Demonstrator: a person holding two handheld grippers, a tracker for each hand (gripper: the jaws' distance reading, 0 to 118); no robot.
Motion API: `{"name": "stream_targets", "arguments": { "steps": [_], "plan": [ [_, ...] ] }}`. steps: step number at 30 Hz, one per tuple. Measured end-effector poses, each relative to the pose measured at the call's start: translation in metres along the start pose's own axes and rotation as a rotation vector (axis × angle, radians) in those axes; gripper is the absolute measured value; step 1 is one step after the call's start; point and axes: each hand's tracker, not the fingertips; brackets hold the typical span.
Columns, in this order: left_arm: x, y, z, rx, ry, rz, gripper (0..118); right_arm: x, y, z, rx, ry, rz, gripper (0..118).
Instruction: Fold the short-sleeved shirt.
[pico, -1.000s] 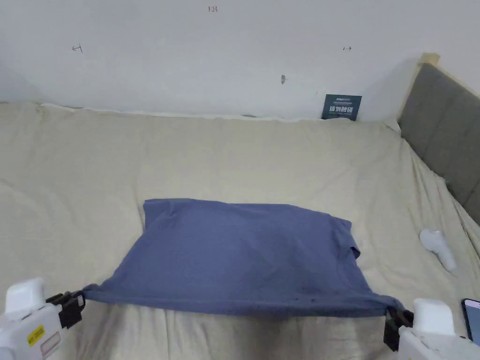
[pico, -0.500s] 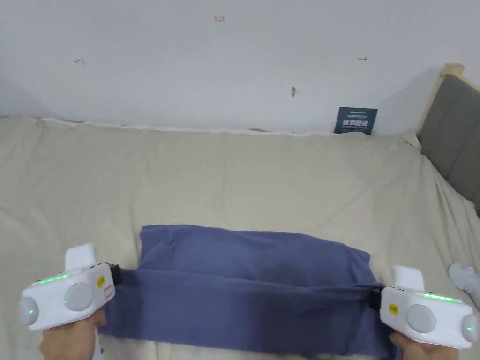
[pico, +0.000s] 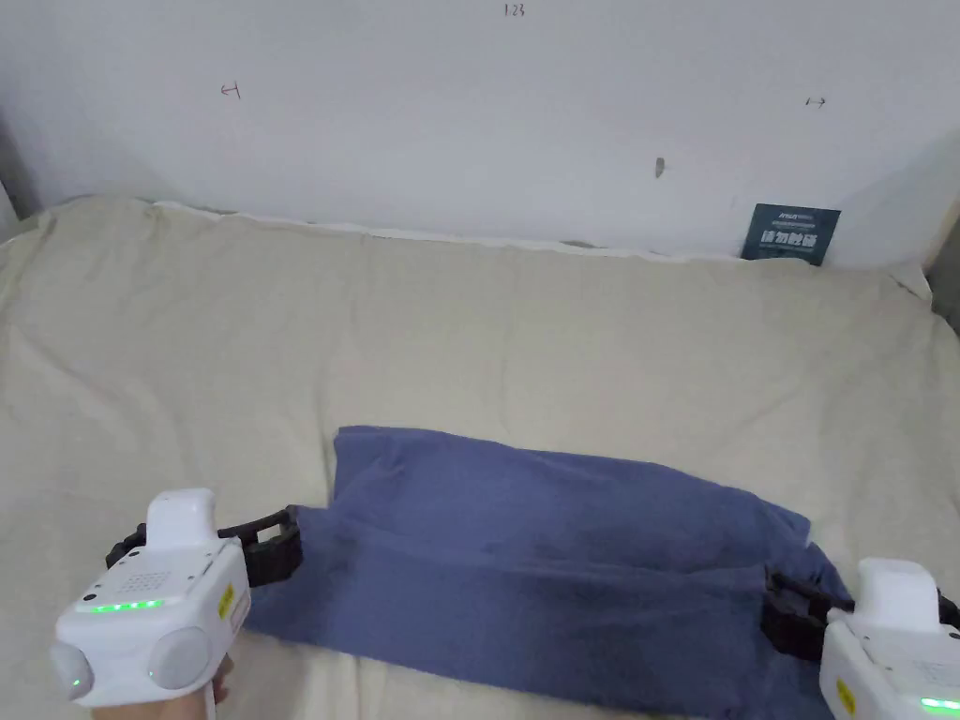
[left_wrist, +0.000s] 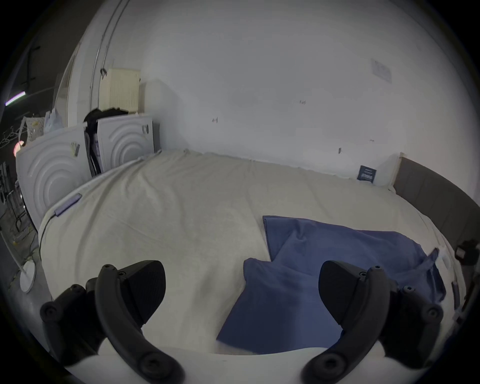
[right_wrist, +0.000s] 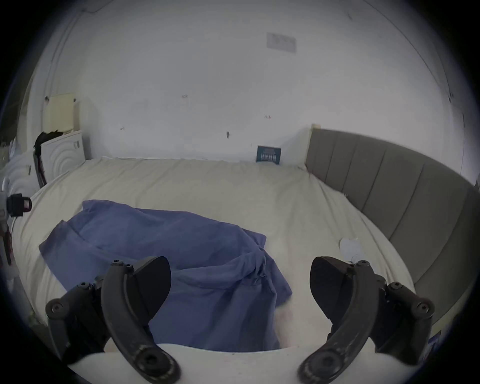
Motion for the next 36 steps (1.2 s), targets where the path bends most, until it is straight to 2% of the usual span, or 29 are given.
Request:
{"name": "stream_targets", "arguments": {
  "steps": [2,3,4,5,6,7,8,9,10,11,13,15,16,17,18,19,20,23,25,26,27,28,29,32,33,35,36],
  "plan": [
    [0.007,-0.003,0.033,0.024,-0.038,-0.048,114,-0.007,-0.006,0.018,0.029,0.026,0.026,101],
    [0.006,-0.005,0.045,0.015,-0.043,-0.070,95,-0.009,-0.008,0.026,0.016,0.022,0.021,99],
    [0.004,-0.009,0.051,-0.010,-0.050,-0.071,57,-0.012,-0.012,0.030,-0.006,0.040,0.012,98],
    [0.002,-0.013,0.055,-0.066,-0.040,-0.074,0,-0.013,-0.016,0.035,-0.031,0.082,-0.007,92],
    [-0.004,-0.023,0.055,-0.143,-0.002,-0.078,0,-0.014,-0.020,0.040,-0.027,0.118,-0.006,66],
    [-0.017,-0.028,0.052,-0.140,-0.053,-0.055,0,-0.017,-0.024,0.045,-0.023,0.106,0.020,21],
    [-0.025,-0.032,0.050,-0.164,-0.077,-0.028,0,-0.020,-0.029,0.047,-0.022,0.074,0.058,0],
    [-0.030,-0.034,0.046,-0.153,-0.054,-0.043,0,-0.020,-0.028,0.047,-0.020,0.030,0.111,0],
    [-0.018,-0.034,0.044,-0.177,-0.011,-0.090,0,-0.016,-0.027,0.046,-0.022,0.060,0.084,0],
    [-0.016,-0.034,0.040,-0.193,-0.016,-0.061,0,-0.013,-0.024,0.043,-0.059,0.107,0.072,0],
    [-0.010,-0.032,0.030,-0.191,-0.033,-0.026,0,-0.019,-0.041,0.049,-0.052,0.097,0.048,0],
    [0.003,-0.018,0.035,-0.183,-0.038,-0.062,0,-0.017,-0.043,0.049,-0.045,0.090,0.043,0],
    [0.011,-0.019,0.030,-0.219,-0.038,-0.095,6,-0.018,-0.042,0.052,-0.052,0.086,0.035,0],
    [0.017,-0.021,0.026,-0.246,-0.043,-0.109,27,-0.016,-0.044,0.051,-0.059,0.089,0.031,0],
    [0.010,-0.016,0.010,-0.311,-0.071,-0.099,73,-0.014,-0.045,0.050,-0.065,0.086,0.030,0],
    [0.015,-0.019,0.003,-0.368,-0.076,-0.114,106,-0.012,-0.047,0.048,-0.073,0.084,0.028,0],
    [0.019,-0.023,-0.002,-0.421,-0.070,-0.128,118,-0.012,-0.047,0.051,-0.073,0.080,0.031,0],
    [0.002,-0.039,-0.043,-0.427,0.047,-0.096,117,-0.007,-0.050,0.052,-0.086,0.076,0.033,0],
    [-0.001,-0.041,-0.050,-0.482,-0.027,-0.075,116,-0.004,-0.054,0.053,-0.090,0.064,0.046,0],
    [-0.003,-0.052,-0.046,-0.451,-0.048,-0.074,110,-0.002,-0.055,0.052,-0.094,0.060,0.047,0],
    [0.000,-0.054,-0.044,-0.432,-0.028,-0.100,77,0.000,-0.057,0.049,-0.105,0.052,0.043,0],
    [0.004,-0.054,-0.044,-0.414,-0.008,-0.137,35,0.002,-0.060,0.045,-0.117,0.039,0.038,0],
    [0.007,-0.053,-0.041,-0.380,-0.035,-0.133,12,0.004,-0.062,0.042,-0.132,0.026,0.022,0],
    [0.016,-0.053,-0.017,-0.283,-0.055,-0.079,7,0.020,-0.072,0.037,-0.110,0.009,-0.116,0],
    [0.016,-0.050,-0.014,-0.262,-0.069,-0.068,7,0.025,-0.075,0.034,-0.131,-0.021,-0.148,18],
    [0.012,-0.045,-0.006,-0.230,-0.098,-0.053,6,0.035,-0.081,0.024,-0.200,-0.066,-0.191,85],
    [0.011,-0.041,-0.006,-0.235,-0.096,-0.055,6,0.041,-0.085,0.019,-0.238,-0.071,-0.209,108]
  ]
}}
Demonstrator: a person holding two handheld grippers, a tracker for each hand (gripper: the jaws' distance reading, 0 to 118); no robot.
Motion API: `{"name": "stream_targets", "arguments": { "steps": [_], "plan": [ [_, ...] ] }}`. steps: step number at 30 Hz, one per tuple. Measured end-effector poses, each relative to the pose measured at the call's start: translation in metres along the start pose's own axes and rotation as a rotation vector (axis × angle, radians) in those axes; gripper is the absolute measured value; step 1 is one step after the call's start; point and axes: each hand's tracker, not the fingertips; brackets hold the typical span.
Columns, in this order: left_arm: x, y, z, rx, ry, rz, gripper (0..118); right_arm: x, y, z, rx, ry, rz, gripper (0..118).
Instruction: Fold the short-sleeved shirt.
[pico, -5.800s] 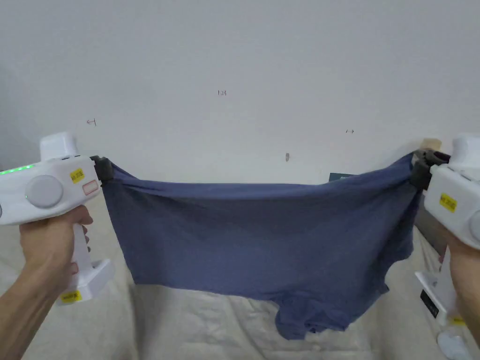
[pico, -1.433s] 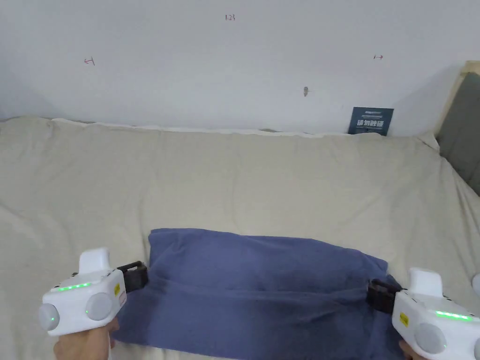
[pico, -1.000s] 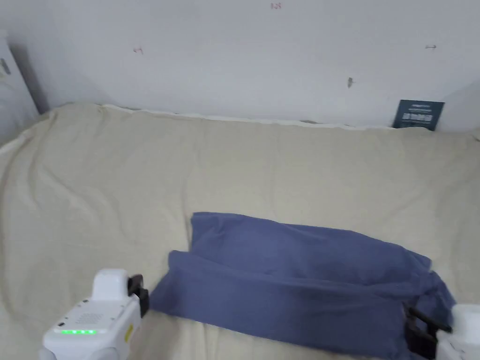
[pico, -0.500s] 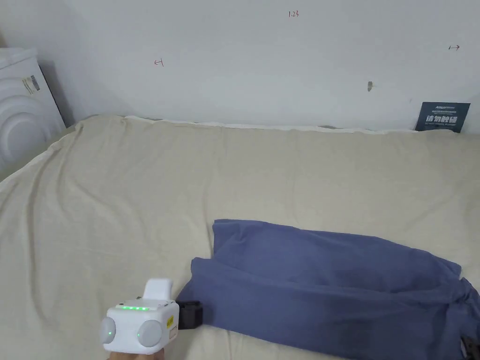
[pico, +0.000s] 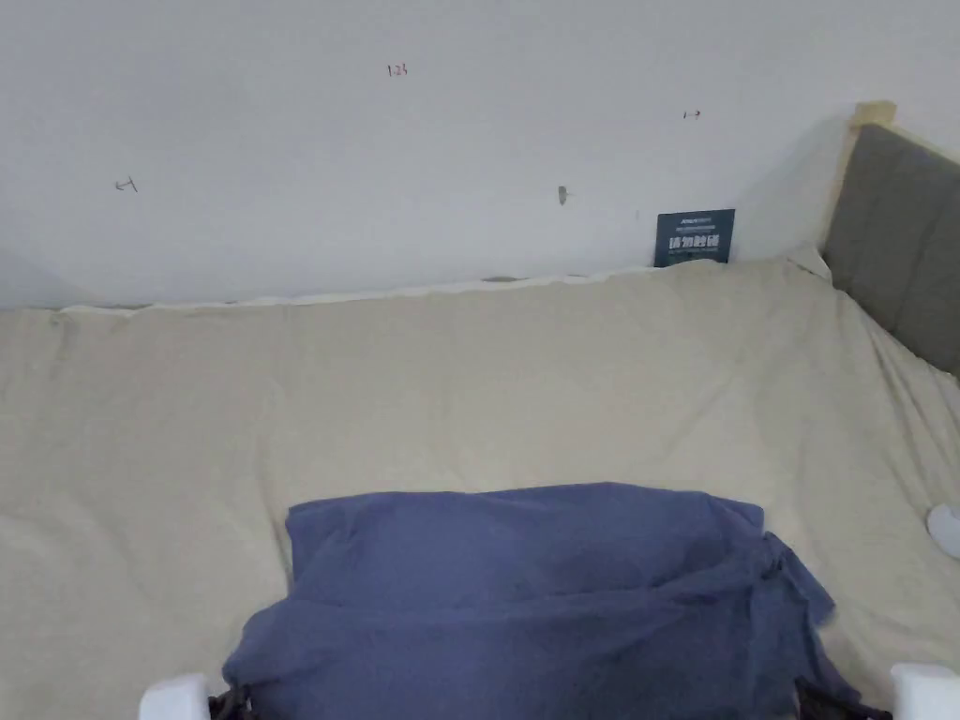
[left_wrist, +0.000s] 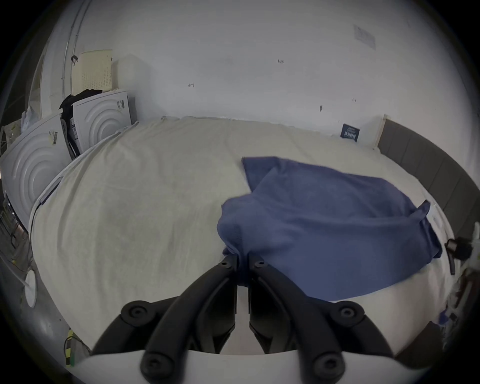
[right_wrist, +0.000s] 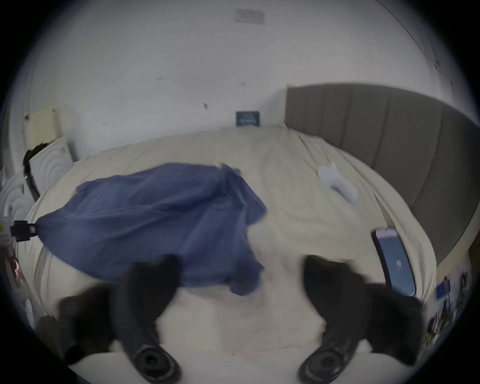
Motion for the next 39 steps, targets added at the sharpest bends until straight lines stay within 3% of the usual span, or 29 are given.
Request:
{"name": "stream_targets", "arguments": {
  "steps": [3,4,5,6,7,8,9,11,13,18,23,27,29,31,32,33,34,35,36,37,38,39],
  "plan": [
    [0.005,0.010,0.015,0.015,-0.022,0.019,6,0.010,0.004,-0.017,-0.078,0.024,-0.046,107],
    [0.004,0.011,0.016,0.017,-0.023,0.023,6,0.010,0.004,-0.025,-0.103,0.047,-0.050,101],
    [0.004,0.012,0.016,0.023,-0.021,0.024,6,0.009,0.004,-0.031,-0.120,0.051,-0.035,86],
    [-0.001,0.012,0.013,0.019,-0.016,0.016,6,0.005,0.004,-0.037,-0.129,0.031,0.000,52],
    [-0.002,0.011,0.012,0.013,-0.010,0.006,6,-0.001,0.004,-0.042,-0.147,0.017,0.049,27],
    [-0.004,0.010,0.012,0.014,-0.013,0.009,6,-0.006,0.001,-0.047,-0.162,0.025,0.090,19],
    [-0.005,0.010,0.012,0.013,-0.020,0.012,6,-0.013,-0.002,-0.050,-0.172,0.054,0.112,18],
    [-0.004,0.009,0.014,0.008,-0.016,0.003,6,-0.022,-0.004,-0.048,-0.146,0.010,0.143,8],
    [-0.006,0.007,0.015,0.005,-0.018,-0.001,6,-0.016,0.003,-0.040,-0.166,0.061,0.059,5],
    [-0.003,0.013,0.044,0.019,-0.041,0.015,5,-0.007,0.027,0.019,-0.013,0.055,0.072,4],
    [-0.020,0.010,0.087,0.031,-0.078,0.036,5,0.003,0.023,0.071,0.031,0.022,0.087,4],
    [-0.038,-0.019,0.120,-0.027,-0.083,0.066,5,0.013,-0.020,0.090,-0.037,0.024,0.056,4],
    [-0.037,-0.041,0.127,-0.047,-0.055,-0.031,5,0.008,-0.042,0.090,-0.094,0.017,0.095,4],
    [-0.040,-0.063,0.122,-0.109,-0.049,-0.081,5,0.004,-0.056,0.083,-0.136,-0.005,0.062,5],
    [-0.041,-0.072,0.120,-0.132,-0.067,-0.037,5,0.003,-0.062,0.080,-0.155,-0.024,0.040,6],
    [-0.044,-0.079,0.118,-0.145,-0.070,0.008,8,0.001,-0.067,0.078,-0.150,-0.035,0.041,16],
    [-0.046,-0.085,0.115,-0.153,-0.046,0.026,25,-0.002,-0.071,0.079,-0.148,-0.068,0.054,37],
    [-0.048,-0.089,0.112,-0.162,-0.012,0.033,60,-0.004,-0.072,0.081,-0.140,-0.111,0.077,66],
    [-0.051,-0.091,0.109,-0.173,0.011,0.051,113,-0.007,-0.068,0.086,-0.118,-0.134,0.079,96],
    [-0.053,-0.091,0.110,-0.169,0.039,0.054,118,-0.009,-0.065,0.094,-0.064,-0.150,0.085,100],
    [-0.052,-0.087,0.120,0.002,0.047,0.050,115,-0.013,-0.060,0.103,0.009,-0.167,0.106,100],
    [-0.048,-0.085,0.123,-0.055,0.045,0.035,117,-0.018,-0.054,0.112,0.083,-0.176,0.145,100]
  ]
}}
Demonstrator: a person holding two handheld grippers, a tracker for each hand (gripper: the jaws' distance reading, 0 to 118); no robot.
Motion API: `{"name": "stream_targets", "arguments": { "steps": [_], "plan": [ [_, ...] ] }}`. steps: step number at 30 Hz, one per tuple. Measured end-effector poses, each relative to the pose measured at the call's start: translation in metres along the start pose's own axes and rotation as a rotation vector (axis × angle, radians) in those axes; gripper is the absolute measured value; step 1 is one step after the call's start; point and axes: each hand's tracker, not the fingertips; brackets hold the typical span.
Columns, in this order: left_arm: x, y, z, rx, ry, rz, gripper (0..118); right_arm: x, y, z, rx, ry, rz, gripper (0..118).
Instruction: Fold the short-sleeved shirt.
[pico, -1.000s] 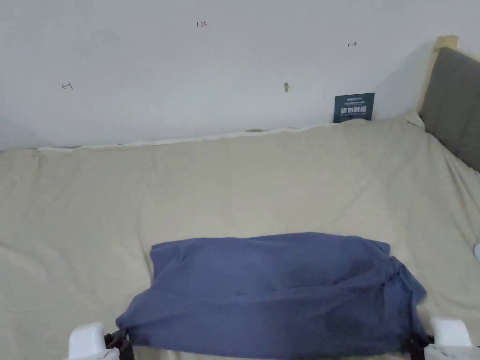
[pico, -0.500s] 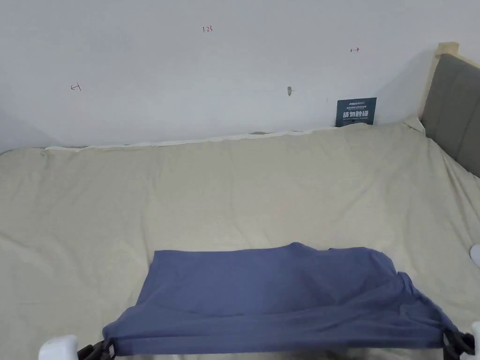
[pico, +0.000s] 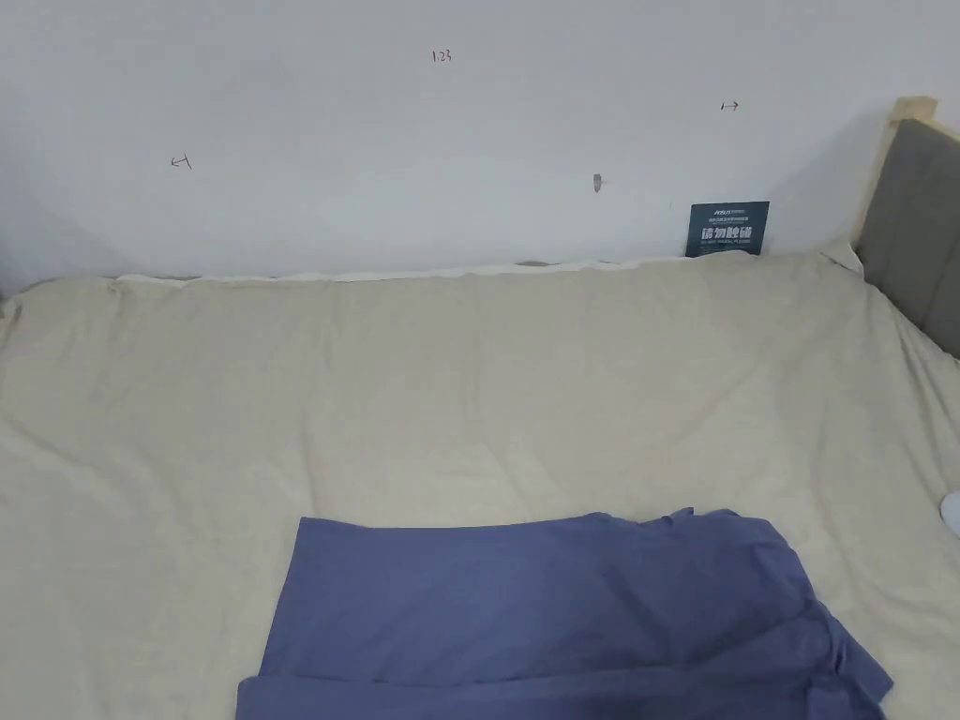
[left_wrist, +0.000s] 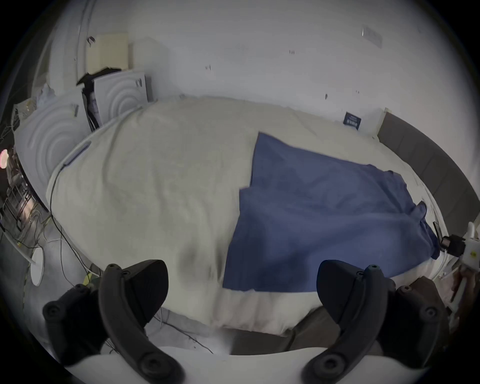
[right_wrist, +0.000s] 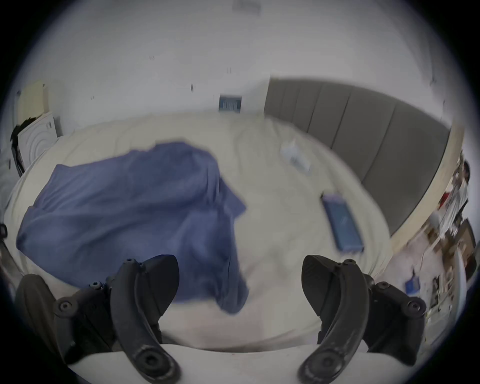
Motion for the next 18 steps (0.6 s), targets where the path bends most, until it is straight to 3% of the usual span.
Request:
{"name": "stream_targets", "arguments": {
  "steps": [2,5,6,7,9,10,11,12,13,15,18],
  "plan": [
    [0.009,0.012,0.002,0.029,0.008,-0.033,117,-0.004,0.022,0.011,0.114,0.018,0.047,100],
    [0.007,0.045,-0.010,0.127,0.016,-0.102,117,-0.012,0.049,-0.004,0.122,0.135,0.057,99],
    [0.012,0.056,-0.016,0.152,0.003,-0.115,110,-0.019,0.057,-0.009,0.144,0.157,0.058,97],
    [0.036,0.073,-0.007,0.145,-0.034,-0.119,89,-0.025,0.064,-0.012,0.172,0.182,0.053,89],
    [0.055,0.094,-0.015,0.185,-0.113,-0.121,65,-0.039,0.077,-0.024,0.182,0.252,0.051,85],
    [0.069,0.104,-0.023,0.186,-0.064,-0.147,39,-0.047,0.082,-0.033,0.155,0.259,0.062,73],
    [0.070,0.110,-0.042,0.156,-0.060,-0.156,8,-0.055,0.086,-0.040,0.142,0.273,0.112,48],
    [0.073,0.119,-0.057,0.155,-0.086,-0.158,2,-0.064,0.086,-0.046,0.153,0.246,0.167,3],
    [0.076,0.128,-0.069,0.134,-0.146,-0.145,1,-0.071,0.086,-0.052,0.178,0.226,0.194,0],
    [0.072,0.147,-0.103,0.095,-0.185,-0.087,0,-0.077,0.087,-0.059,0.144,0.334,0.185,0],
    [0.067,0.180,-0.161,0.018,-0.135,-0.134,0,-0.084,0.083,-0.062,0.132,0.351,0.206,0]
  ]
}}
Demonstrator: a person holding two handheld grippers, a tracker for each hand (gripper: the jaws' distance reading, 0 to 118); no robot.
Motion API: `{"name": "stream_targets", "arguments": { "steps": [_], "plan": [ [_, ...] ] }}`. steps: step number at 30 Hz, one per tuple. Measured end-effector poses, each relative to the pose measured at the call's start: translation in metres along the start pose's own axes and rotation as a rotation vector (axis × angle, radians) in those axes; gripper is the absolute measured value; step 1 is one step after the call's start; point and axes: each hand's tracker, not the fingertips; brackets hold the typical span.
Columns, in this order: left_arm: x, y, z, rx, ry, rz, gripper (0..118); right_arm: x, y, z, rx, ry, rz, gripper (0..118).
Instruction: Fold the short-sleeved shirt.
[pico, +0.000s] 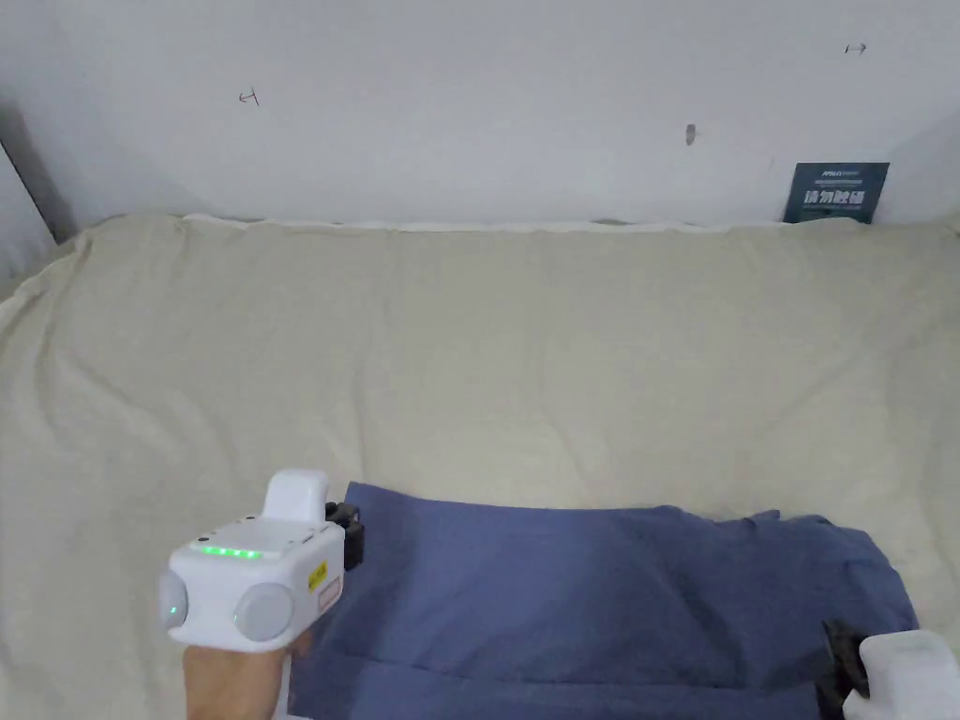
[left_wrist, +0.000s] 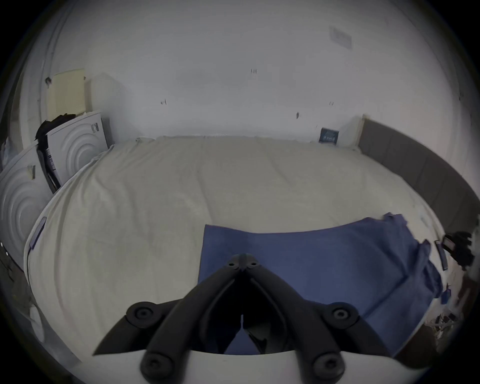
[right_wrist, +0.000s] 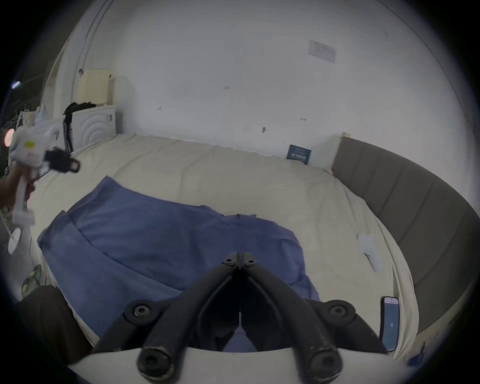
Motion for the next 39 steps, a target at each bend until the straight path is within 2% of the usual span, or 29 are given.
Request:
{"name": "stream_targets", "arguments": {
  "steps": [3,5,6,7,8,9,10,11,14,15,17,18,19,21,24,27,28,29,30,31,32,33,34,35,36,37,39],
  "plan": [
    [0.008,0.022,-0.043,-0.051,0.143,-0.031,0,-0.004,-0.005,-0.005,-0.020,0.011,0.029,0],
    [-0.002,0.033,-0.069,-0.100,0.136,0.019,0,-0.003,-0.011,-0.007,-0.037,0.019,0.008,0],
    [-0.005,0.038,-0.081,-0.147,0.129,0.025,9,-0.002,-0.015,-0.008,-0.043,0.022,-0.004,0],
    [-0.006,0.041,-0.092,-0.182,0.114,0.008,28,0.001,-0.015,-0.008,-0.045,0.022,-0.003,0],
    [-0.006,0.043,-0.100,-0.200,0.123,-0.027,56,0.002,-0.018,-0.009,-0.050,0.012,0.000,0],
    [-0.007,0.045,-0.104,-0.204,0.141,-0.072,97,0.004,-0.021,-0.011,-0.059,-0.001,0.004,0],
    [-0.008,0.045,-0.111,-0.220,0.151,-0.097,117,0.008,-0.023,-0.012,-0.069,-0.004,0.003,0],
    [-0.008,0.045,-0.117,-0.239,0.161,-0.107,118,0.012,-0.022,-0.012,-0.077,-0.008,-0.002,0],
    [-0.007,0.043,-0.112,-0.203,0.171,-0.087,113,0.020,-0.025,-0.015,-0.089,-0.017,-0.018,0],
    [-0.007,0.041,-0.113,-0.224,0.169,-0.072,98,0.024,-0.025,-0.015,-0.092,-0.019,-0.018,0],
    [-0.009,0.035,-0.111,-0.233,0.158,-0.068,40,0.030,-0.026,-0.019,-0.100,-0.034,-0.008,0],
    [-0.007,0.031,-0.109,-0.258,0.121,-0.068,15,0.034,-0.025,-0.021,-0.103,-0.044,-0.005,0],
    [-0.001,0.025,-0.106,-0.278,0.065,-0.081,5,0.040,-0.023,-0.022,-0.106,-0.051,-0.009,0],
    [0.006,0.023,-0.093,-0.220,0.045,-0.131,2,0.051,-0.018,-0.028,-0.112,-0.064,-0.036,0],
    [0.011,0.025,-0.076,-0.169,0.008,-0.065,0,0.075,-0.004,-0.040,-0.109,-0.091,-0.087,0],
    [0.003,0.034,-0.058,-0.071,0.044,-0.053,0,0.099,0.013,-0.059,-0.080,-0.106,-0.126,0],
    [0.001,0.036,-0.051,-0.049,0.023,-0.031,0,0.108,0.019,-0.069,-0.077,-0.106,-0.146,6],
    [-0.004,0.040,-0.048,-0.028,0.022,-0.017,0,0.116,0.023,-0.081,-0.091,-0.088,-0.186,31],
    [-0.004,0.042,-0.043,-0.034,0.004,-0.018,0,0.126,0.028,-0.099,-0.145,-0.058,-0.226,80],
    [-0.003,0.044,-0.037,-0.018,-0.006,-0.020,0,0.136,0.031,-0.120,-0.240,-0.027,-0.268,108],
    [-0.001,0.045,-0.032,0.006,0.004,-0.021,0,0.145,0.033,-0.138,-0.293,0.024,-0.308,114],
    [0.005,0.048,-0.024,0.005,-0.013,-0.017,0,0.153,0.036,-0.157,-0.336,0.103,-0.360,114],
    [0.007,0.049,-0.019,0.012,-0.017,-0.008,0,0.158,0.038,-0.176,-0.350,0.142,-0.396,114],
    [0.009,0.050,-0.016,0.019,-0.015,-0.004,0,0.161,0.041,-0.190,-0.368,0.106,-0.414,114],
    [0.010,0.050,-0.013,0.022,-0.018,-0.007,0,0.163,0.046,-0.204,-0.391,0.055,-0.399,114],
    [0.011,0.052,-0.013,0.024,-0.016,-0.013,0,0.163,0.050,-0.216,-0.383,0.017,-0.340,114],
    [0.010,0.053,-0.011,0.010,-0.009,-0.010,0,0.160,0.054,-0.236,-0.451,0.027,-0.286,114]
  ]
}}
